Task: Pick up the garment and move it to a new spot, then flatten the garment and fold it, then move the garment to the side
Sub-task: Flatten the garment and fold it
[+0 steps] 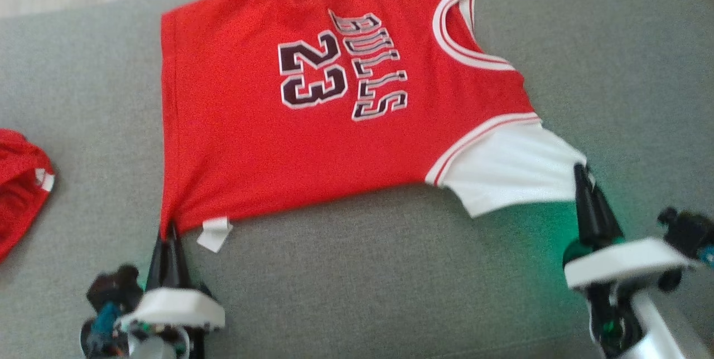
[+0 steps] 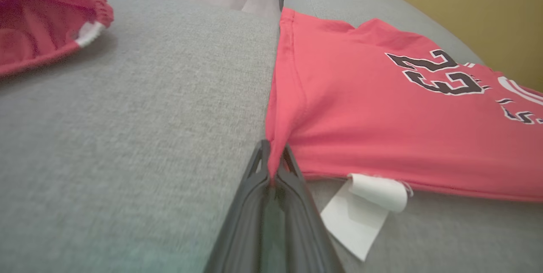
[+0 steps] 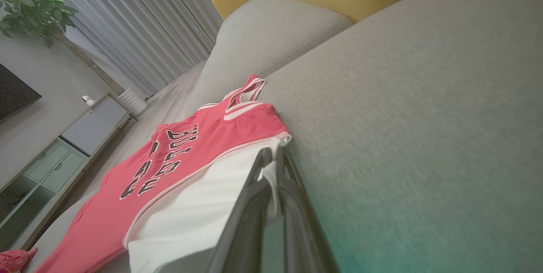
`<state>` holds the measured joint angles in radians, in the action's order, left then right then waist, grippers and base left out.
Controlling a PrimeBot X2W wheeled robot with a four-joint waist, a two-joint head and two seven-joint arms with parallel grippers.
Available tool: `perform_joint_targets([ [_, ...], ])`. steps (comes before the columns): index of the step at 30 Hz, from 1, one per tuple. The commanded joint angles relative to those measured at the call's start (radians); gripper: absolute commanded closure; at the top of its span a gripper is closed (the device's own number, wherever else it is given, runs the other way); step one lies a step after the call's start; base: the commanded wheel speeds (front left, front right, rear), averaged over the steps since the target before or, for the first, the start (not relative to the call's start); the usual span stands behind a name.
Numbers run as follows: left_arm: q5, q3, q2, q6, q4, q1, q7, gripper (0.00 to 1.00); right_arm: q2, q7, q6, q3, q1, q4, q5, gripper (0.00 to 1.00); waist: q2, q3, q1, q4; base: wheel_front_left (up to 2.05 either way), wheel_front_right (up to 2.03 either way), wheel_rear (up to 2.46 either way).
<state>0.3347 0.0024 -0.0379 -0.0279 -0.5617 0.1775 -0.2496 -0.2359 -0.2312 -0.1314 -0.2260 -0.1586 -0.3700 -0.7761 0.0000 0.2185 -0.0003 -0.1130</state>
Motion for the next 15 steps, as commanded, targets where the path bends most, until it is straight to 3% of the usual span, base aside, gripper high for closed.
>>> perform_joint_targets([
  [1, -0.001, 0.046, -0.014, -0.002, 0.036, -0.018, -0.012, 1.0, -0.013, -0.021, 0.001, -0.011, 0.023, 0.032, -0.009, 1.0, 0.0, -0.033, 0.0003, 0.002, 0.0, 0.0, 0.0],
  [15, 0.067, -0.044, -0.013, 0.003, 0.134, -0.246, -0.012, 1.0, -0.01, 0.015, 0.001, 0.033, 0.279, 0.102, -0.021, 1.0, 0.0, -0.165, 0.0003, 0.063, 0.0, 0.0, 0.0],
])
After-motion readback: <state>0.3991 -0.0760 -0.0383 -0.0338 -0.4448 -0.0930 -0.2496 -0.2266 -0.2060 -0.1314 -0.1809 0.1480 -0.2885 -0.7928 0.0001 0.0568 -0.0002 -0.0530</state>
